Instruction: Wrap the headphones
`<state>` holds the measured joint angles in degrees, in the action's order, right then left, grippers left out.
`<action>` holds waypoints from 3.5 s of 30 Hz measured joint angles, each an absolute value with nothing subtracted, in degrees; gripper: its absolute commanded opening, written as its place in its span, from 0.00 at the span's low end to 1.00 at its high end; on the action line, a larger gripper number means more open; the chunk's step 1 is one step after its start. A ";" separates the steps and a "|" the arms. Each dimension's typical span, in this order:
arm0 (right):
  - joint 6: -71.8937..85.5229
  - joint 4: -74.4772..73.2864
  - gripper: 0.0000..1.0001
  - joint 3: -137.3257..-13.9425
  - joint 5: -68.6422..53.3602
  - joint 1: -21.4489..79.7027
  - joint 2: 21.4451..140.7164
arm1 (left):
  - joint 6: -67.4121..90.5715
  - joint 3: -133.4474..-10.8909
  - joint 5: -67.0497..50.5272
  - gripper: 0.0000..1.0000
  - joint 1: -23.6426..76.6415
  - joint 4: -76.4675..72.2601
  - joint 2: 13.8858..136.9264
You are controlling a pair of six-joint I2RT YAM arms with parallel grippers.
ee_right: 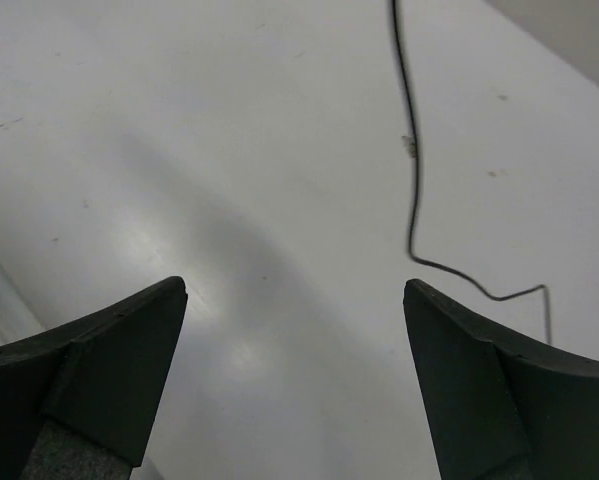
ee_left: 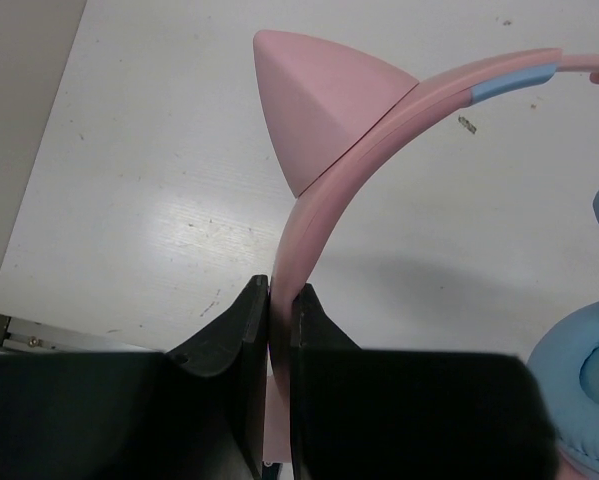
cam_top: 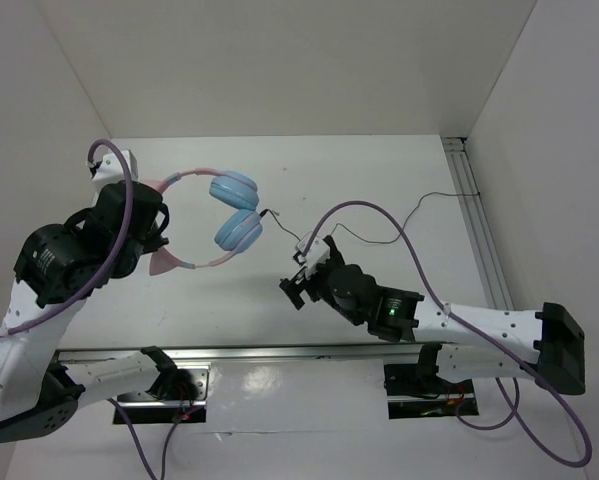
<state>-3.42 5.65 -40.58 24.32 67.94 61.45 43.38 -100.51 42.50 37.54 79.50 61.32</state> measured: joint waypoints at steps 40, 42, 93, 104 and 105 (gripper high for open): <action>-0.03 22.46 0.00 -30.94 9.93 44.05 56.34 | 34.06 -91.64 43.22 0.00 36.95 76.14 57.23; 0.03 20.86 0.00 -31.09 12.51 46.37 52.12 | 31.68 -88.14 42.68 0.00 38.00 74.32 58.72; -4.47 13.28 0.61 -41.85 -13.17 47.79 61.91 | 13.50 -72.86 30.52 0.00 66.54 45.82 50.26; 6.00 34.17 0.59 -45.15 -30.94 39.81 85.86 | 22.50 -72.97 36.69 0.00 66.59 45.04 48.75; 7.03 36.73 0.57 -44.49 -31.62 39.22 87.11 | 23.44 -73.08 38.26 0.00 66.59 45.06 48.38</action>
<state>7.03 36.73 -44.49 -31.62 39.22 87.11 23.44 -73.08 38.26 66.59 45.06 48.38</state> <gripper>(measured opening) 0.610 0.190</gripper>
